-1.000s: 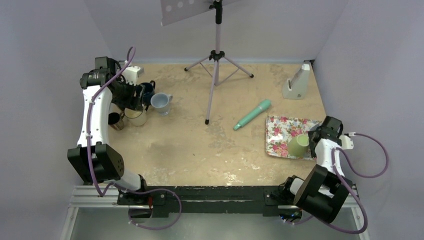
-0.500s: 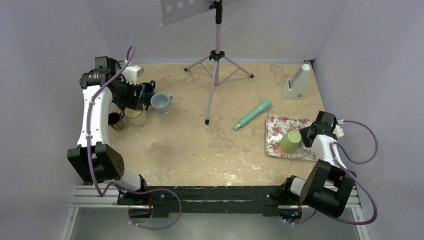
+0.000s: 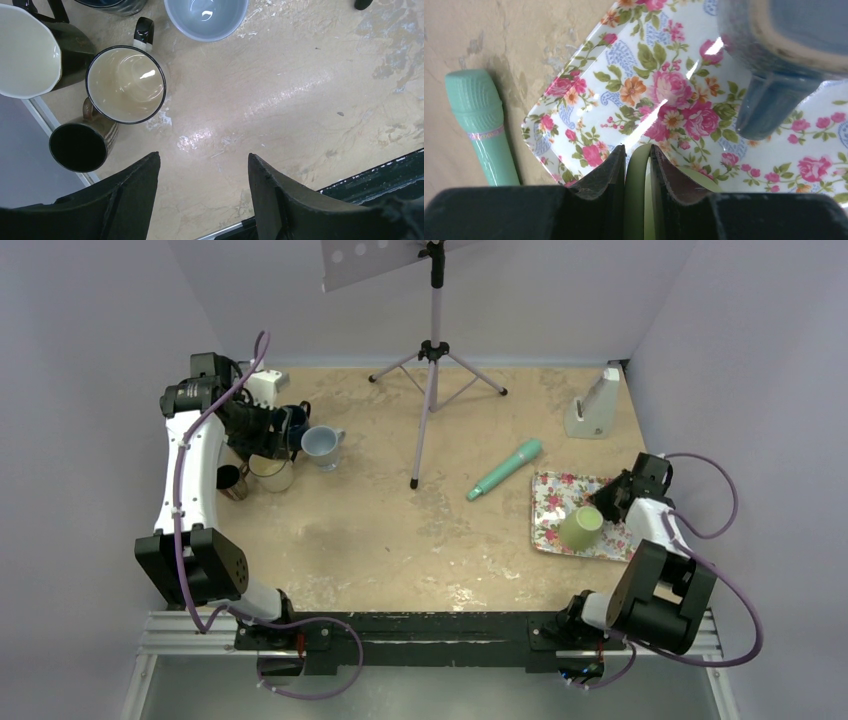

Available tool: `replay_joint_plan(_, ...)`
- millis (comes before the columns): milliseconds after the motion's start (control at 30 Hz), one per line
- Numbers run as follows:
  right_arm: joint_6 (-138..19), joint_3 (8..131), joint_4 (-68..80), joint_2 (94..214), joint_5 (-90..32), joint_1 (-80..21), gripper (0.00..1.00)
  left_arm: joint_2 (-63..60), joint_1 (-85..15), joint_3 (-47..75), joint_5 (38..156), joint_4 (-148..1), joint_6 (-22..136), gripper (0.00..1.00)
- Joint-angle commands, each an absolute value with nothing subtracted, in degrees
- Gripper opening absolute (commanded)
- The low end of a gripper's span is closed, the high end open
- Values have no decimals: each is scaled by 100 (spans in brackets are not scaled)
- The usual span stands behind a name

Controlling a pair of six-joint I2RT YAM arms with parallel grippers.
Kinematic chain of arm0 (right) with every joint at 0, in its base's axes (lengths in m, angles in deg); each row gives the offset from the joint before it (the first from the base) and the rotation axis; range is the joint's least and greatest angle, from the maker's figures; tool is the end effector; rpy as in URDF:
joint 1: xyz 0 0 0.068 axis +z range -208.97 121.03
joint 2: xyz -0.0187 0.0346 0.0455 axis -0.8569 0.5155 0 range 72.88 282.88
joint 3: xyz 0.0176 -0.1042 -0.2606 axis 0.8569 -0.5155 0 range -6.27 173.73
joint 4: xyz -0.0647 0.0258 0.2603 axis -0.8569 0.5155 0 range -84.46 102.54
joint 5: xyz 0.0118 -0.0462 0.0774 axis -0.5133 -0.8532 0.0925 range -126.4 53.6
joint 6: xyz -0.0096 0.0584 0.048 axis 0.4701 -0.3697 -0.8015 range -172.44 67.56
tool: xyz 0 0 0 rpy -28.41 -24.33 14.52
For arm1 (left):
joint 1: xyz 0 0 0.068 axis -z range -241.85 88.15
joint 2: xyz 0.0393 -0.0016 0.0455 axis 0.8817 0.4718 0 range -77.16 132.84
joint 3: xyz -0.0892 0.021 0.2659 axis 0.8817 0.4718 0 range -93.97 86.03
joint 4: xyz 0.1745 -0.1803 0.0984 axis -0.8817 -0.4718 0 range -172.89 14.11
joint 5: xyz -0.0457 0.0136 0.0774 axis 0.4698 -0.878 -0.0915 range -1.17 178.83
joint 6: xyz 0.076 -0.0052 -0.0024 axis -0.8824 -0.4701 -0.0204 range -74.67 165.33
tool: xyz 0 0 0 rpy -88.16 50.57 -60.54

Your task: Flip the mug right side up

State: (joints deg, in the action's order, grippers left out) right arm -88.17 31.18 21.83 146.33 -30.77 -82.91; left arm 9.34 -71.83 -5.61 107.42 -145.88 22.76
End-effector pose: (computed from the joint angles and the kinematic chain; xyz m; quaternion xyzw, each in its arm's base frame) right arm 0.2468 -0.1028 0.1651 0.4565 0.8278 0.0794 0.3163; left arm 0.3068 0.0332 0.3458 0.1406 0.9535 -0.0912 0.2503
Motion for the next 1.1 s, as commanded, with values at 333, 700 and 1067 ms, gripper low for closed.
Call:
replay_joint_plan(333, -7563, 3361, 2119, 14096, -1511, -7566, 0, 834, -6876, -1145, 12502, -15363, 2162, 76)
replay_joint_plan(700, -7367, 3269, 1845, 13711, -1588, -7267, 0, 753, -6057, -807, 13549, -15484, 2240, 76)
replay_joint_plan(1067, -7104, 3684, 2803, 13945, -3201, -6789, 0, 943, -5034, -776, 13771, -15021, 2753, 76)
